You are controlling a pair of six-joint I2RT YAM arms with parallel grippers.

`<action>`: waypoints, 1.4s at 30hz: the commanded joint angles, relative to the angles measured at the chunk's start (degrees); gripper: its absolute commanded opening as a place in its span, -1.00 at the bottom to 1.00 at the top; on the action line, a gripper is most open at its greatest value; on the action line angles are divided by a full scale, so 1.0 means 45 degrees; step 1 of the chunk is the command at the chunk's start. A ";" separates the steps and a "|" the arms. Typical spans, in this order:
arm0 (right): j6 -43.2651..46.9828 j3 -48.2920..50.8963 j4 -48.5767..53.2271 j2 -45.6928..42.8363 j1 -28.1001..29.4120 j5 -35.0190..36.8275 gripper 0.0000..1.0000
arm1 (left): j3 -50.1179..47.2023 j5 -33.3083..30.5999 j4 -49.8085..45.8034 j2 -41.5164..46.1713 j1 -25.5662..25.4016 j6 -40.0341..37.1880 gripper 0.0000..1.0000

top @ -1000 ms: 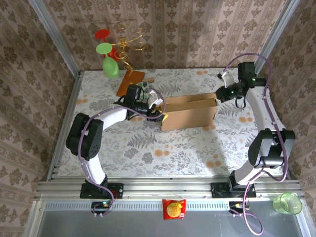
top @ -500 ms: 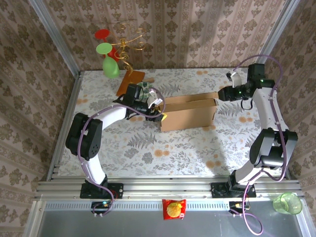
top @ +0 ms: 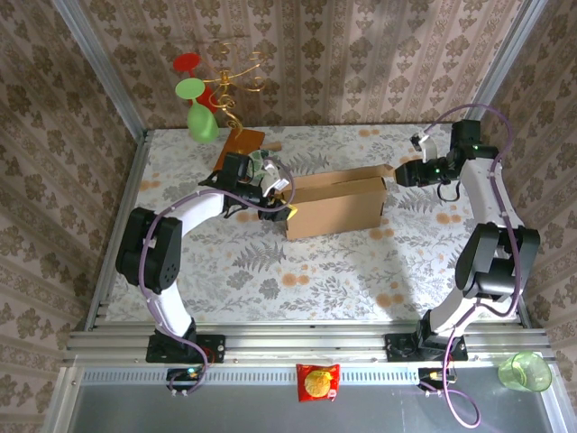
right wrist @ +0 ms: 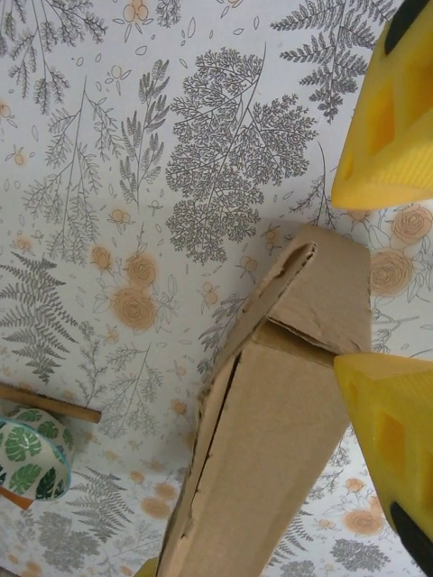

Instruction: Fold the paper box

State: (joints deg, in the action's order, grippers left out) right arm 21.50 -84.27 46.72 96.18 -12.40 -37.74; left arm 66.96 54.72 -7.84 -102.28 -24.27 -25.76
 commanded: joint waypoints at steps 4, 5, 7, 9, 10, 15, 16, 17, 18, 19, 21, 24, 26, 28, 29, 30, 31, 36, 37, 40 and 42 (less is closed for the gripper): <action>0.0575 -0.1471 -0.0273 0.0876 0.0429 -0.0207 0.02 | 0.0328 0.0184 -0.0641 0.0228 0.0059 -0.0426 0.11; 0.0611 -0.1691 -0.0191 0.1035 0.0489 -0.0395 0.02 | 0.0359 0.0168 -0.0654 0.0210 0.0062 -0.0428 0.11; 0.0614 -0.1944 -0.0065 0.1230 0.0594 -0.0728 0.00 | 0.0422 0.0146 -0.0684 0.0146 0.0062 -0.0437 0.11; 0.0753 -0.2035 0.0194 0.1302 0.0825 -0.0549 -0.01 | 0.0482 0.0155 -0.0692 0.0104 0.0062 -0.0411 0.11; 0.0833 -0.1976 0.0240 0.1303 0.0907 -0.0533 -0.02 | 0.0498 0.0148 -0.0699 0.0083 0.0062 -0.0398 0.11; 0.0643 -0.1539 0.0227 0.1172 0.0999 -0.0441 -0.15 | 0.0518 0.0126 -0.0700 0.0062 0.0076 -0.0386 0.10; 0.0594 -0.1509 0.0231 0.1112 0.0999 -0.0442 -0.16 | 0.0511 0.0125 -0.0685 0.0062 0.0068 -0.0377 0.10; 0.0518 -0.1456 0.0233 0.1060 0.0994 -0.0447 -0.17 | 0.0511 0.0125 -0.0666 0.0072 0.0062 -0.0367 0.10; 0.0436 -0.1418 0.0213 0.0950 0.0999 -0.0407 -0.21 | 0.0513 0.0125 -0.0632 0.0054 0.0070 -0.0331 0.10; 0.0372 -0.1342 0.0194 0.0890 0.0999 -0.0349 -0.25 | 0.0543 0.0125 -0.0616 0.0033 0.0081 -0.0326 0.10; 0.0304 -0.1189 0.0236 0.0716 0.1017 -0.0253 -0.31 | 0.0574 0.0127 -0.0622 0.0012 0.0075 -0.0289 0.10; 0.0278 -0.0849 0.0207 0.0424 0.1021 -0.0145 -0.39 | 0.0575 0.0107 -0.0591 -0.0008 0.0065 -0.0296 0.10; 0.0228 -0.0655 0.0089 0.0289 0.1025 -0.0093 -0.48 | 0.0577 0.0108 -0.0590 -0.0016 0.0063 -0.0291 0.10; 0.0155 -0.0597 0.0087 0.0244 0.1051 -0.0092 -0.54 | 0.0566 0.0106 -0.0583 -0.0007 0.0081 -0.0262 0.10; 0.0108 -0.0607 0.0067 0.0225 0.1039 -0.0072 -0.57 | 0.0551 0.0111 -0.0552 -0.0006 0.0064 -0.0257 0.10; 0.0041 -0.0627 0.0033 0.0215 0.1038 -0.0054 -0.60 | 0.0556 0.0090 -0.0533 -0.0006 0.0078 -0.0221 0.10; -0.0026 -0.0629 -0.0018 0.0208 0.1067 -0.0007 -0.63 | 0.0556 0.0097 -0.0544 -0.0007 0.0071 -0.0230 0.10; -0.0143 -0.0878 0.0110 0.0255 0.1414 0.0376 -0.85 | 0.0558 0.0030 -0.0490 -0.0011 0.0069 -0.0153 0.10; -0.0155 -0.0943 0.0188 0.0282 0.1490 0.0457 -0.90 | 0.0554 0.0019 -0.0466 -0.0010 0.0062 -0.0136 0.10; -0.0327 -0.1004 0.0309 0.0287 0.1727 0.0817 -0.99 | 0.0550 -0.0073 -0.0428 0.0013 0.0062 -0.0058 0.08; -0.0568 -0.0991 0.0215 0.0194 0.1939 0.1146 -1.00 | 0.0540 -0.0167 -0.0351 0.0033 0.0062 0.0066 0.07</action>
State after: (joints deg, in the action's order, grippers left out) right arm 20.51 -87.81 46.04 98.50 -5.67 -34.46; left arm 67.83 54.39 -9.87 -102.28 -23.97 -26.13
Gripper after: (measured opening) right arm 0.057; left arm 0.544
